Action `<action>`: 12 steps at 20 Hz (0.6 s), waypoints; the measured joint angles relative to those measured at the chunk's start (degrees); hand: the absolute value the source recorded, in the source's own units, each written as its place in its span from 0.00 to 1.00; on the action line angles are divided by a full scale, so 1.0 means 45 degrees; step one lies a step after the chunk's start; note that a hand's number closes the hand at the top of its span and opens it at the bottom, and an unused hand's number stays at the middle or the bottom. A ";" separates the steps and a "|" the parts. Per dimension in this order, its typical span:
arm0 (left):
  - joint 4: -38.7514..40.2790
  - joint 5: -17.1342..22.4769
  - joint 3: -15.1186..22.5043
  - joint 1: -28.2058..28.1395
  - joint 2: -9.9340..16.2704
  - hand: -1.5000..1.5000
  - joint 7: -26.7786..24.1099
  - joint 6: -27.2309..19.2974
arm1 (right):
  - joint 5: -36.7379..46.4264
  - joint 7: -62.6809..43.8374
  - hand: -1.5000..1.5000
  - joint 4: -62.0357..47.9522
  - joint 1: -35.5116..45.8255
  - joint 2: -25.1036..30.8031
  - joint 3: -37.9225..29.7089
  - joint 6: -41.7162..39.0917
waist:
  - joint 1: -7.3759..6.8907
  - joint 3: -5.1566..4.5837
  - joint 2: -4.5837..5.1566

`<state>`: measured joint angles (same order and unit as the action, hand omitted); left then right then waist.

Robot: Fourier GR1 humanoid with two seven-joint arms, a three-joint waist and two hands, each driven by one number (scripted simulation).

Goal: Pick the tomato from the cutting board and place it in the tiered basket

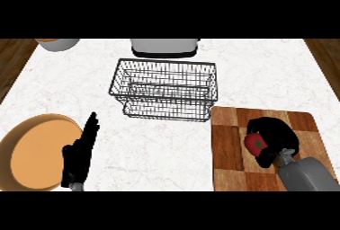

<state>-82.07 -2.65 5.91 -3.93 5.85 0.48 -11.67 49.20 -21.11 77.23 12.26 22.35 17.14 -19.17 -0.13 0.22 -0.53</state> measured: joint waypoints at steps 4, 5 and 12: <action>0.0045 0.0013 -0.0113 0.0072 0.0029 0.50 -0.0066 0.0105 | 0.0736 0.0600 1.00 0.0044 0.0036 -0.0138 0.0410 0.0546 | 0.0016 -0.0007 -0.0008; 0.0038 0.0030 -0.0149 0.0021 0.0063 0.50 -0.0166 0.0151 | 0.0971 0.0565 1.00 0.0179 -0.0087 -0.0322 0.0672 0.0687 | 0.0024 -0.0012 -0.0017; -0.0208 -0.0079 -0.0120 -0.0122 -0.0020 0.50 0.0164 0.0088 | 0.1299 0.0099 1.00 0.2465 -0.1216 -0.1115 0.1126 0.1072 | 0.0108 0.0008 0.0004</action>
<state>-83.00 -3.00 5.37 -4.48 5.76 1.22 -11.27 55.05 -20.67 88.33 6.79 17.33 22.21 -14.35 0.36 0.26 -0.51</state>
